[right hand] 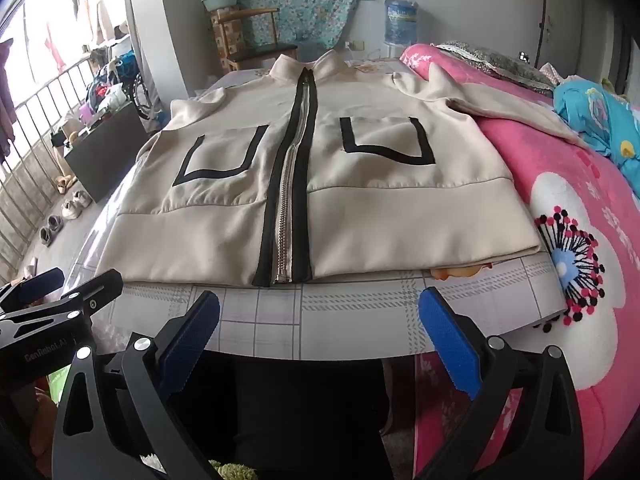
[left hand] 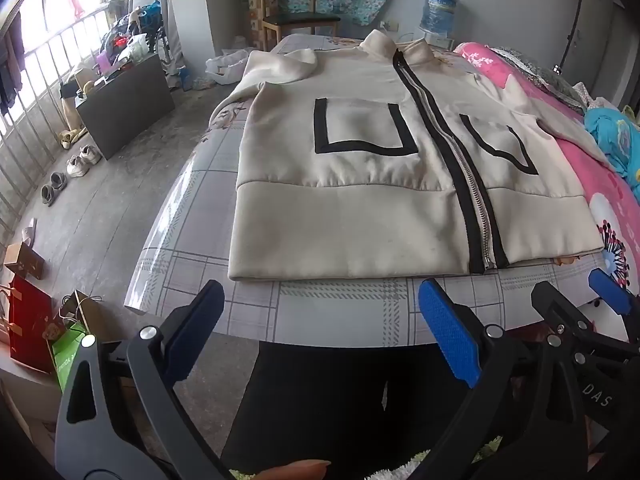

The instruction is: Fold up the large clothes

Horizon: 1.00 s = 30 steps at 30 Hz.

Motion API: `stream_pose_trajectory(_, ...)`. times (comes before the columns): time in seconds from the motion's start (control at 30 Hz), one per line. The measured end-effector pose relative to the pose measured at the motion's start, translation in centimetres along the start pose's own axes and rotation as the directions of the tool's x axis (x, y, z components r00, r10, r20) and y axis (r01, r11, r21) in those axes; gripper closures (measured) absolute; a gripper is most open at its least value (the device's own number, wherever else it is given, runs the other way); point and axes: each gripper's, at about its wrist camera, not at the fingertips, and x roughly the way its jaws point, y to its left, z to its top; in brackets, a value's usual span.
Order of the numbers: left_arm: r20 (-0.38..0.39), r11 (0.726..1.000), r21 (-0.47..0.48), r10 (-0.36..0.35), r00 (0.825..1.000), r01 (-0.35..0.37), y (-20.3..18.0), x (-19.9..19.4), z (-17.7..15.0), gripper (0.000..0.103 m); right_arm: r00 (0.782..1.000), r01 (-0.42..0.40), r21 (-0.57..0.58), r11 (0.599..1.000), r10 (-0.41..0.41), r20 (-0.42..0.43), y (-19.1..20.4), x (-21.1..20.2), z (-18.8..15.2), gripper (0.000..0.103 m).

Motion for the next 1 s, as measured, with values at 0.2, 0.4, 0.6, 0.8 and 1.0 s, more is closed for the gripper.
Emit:
stream_pose_trajectory(0.2, 0.001, 1.0, 0.001, 0.002, 1.0, -0.002, 0.0, 0.03, 0.01, 0.009, 1.0, 0.002, 0.0, 1.0, -0.002, 0.001, -0.03, 0.08, 0.0, 0.006)
stream_pose_trajectory(0.4, 0.003, 1.0, 0.002, 0.003, 1.0, -0.003, -0.01, 0.01, 0.0, 0.009, 1.0, 0.003, -0.002, 1.0, -0.003, 0.001, -0.01, 0.13, 0.04, 0.006)
stream_pose_trajectory(0.6, 0.004, 1.0, 0.002, 0.002, 1.0, -0.002, 0.01, 0.03, 0.01, 0.009, 1.0, 0.002, -0.002, 1.0, -0.002, -0.002, -0.03, 0.01, 0.1, 0.006)
stream_pose_trajectory(0.8, 0.005, 1.0, 0.001, 0.001, 1.0, -0.001, 0.01, 0.01, 0.01, 0.009, 1.0, 0.001, -0.003, 1.0, -0.001, 0.0, -0.08, 0.06, 0.08, 0.006)
stream_pose_trajectory(1.0, 0.005, 1.0, 0.001, 0.0, 1.0, 0.0, 0.02, 0.01, 0.0, 0.009, 1.0, 0.001, -0.003, 1.0, -0.001, 0.0, -0.02, 0.03, 0.22, 0.006)
